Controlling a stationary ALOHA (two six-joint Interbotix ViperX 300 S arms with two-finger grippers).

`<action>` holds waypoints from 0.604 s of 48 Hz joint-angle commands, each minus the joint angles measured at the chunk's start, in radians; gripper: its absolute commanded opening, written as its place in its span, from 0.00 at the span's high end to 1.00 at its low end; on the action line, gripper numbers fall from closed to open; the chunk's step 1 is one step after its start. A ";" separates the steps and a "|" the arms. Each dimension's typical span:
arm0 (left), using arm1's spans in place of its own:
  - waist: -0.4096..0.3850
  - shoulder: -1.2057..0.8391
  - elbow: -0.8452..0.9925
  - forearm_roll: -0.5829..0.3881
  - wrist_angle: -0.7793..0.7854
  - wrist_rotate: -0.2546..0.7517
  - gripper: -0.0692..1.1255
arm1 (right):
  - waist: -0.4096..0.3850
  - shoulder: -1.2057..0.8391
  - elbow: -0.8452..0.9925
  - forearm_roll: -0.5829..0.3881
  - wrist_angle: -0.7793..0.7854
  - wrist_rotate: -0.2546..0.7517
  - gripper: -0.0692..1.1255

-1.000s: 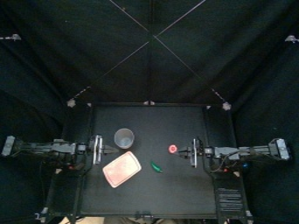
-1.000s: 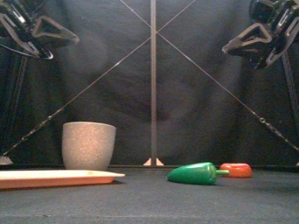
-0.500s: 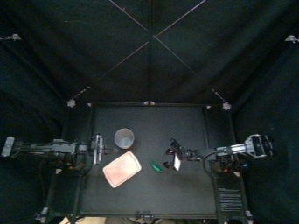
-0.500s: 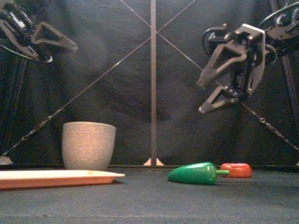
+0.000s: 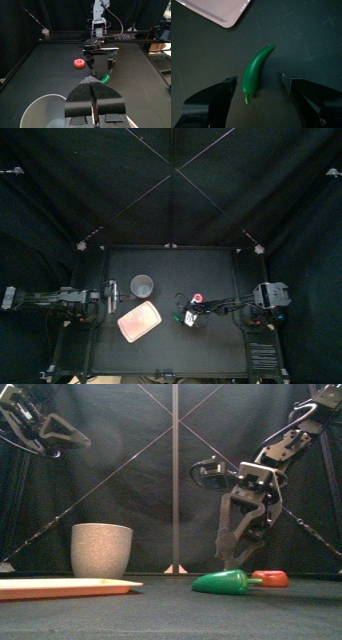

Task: Pick the green pepper then place it in the grey bowl
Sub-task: Pick the green pepper

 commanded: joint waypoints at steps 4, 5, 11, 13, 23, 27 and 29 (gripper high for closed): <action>0.003 0.000 0.000 0.002 -0.006 -0.002 0.87 | 0.005 0.023 -0.052 -0.002 0.020 0.002 0.08; 0.003 0.000 0.002 0.000 -0.008 -0.002 0.87 | 0.006 0.026 -0.055 -0.002 0.020 0.002 0.08; 0.009 0.000 0.009 0.000 -0.009 -0.002 0.87 | 0.014 0.044 -0.074 0.002 0.020 0.002 0.09; 0.014 0.000 0.009 0.000 -0.009 -0.002 0.87 | 0.017 0.051 -0.080 0.002 0.020 0.002 0.09; 0.021 -0.006 0.009 0.002 -0.009 -0.002 0.87 | 0.035 0.077 -0.089 0.021 0.023 0.003 0.23; 0.021 -0.012 0.012 -0.002 -0.011 -0.002 0.87 | 0.038 0.086 -0.087 0.032 0.025 0.005 0.29; 0.021 -0.017 0.014 -0.002 -0.011 -0.002 0.87 | 0.043 0.091 -0.089 0.038 0.026 0.005 0.32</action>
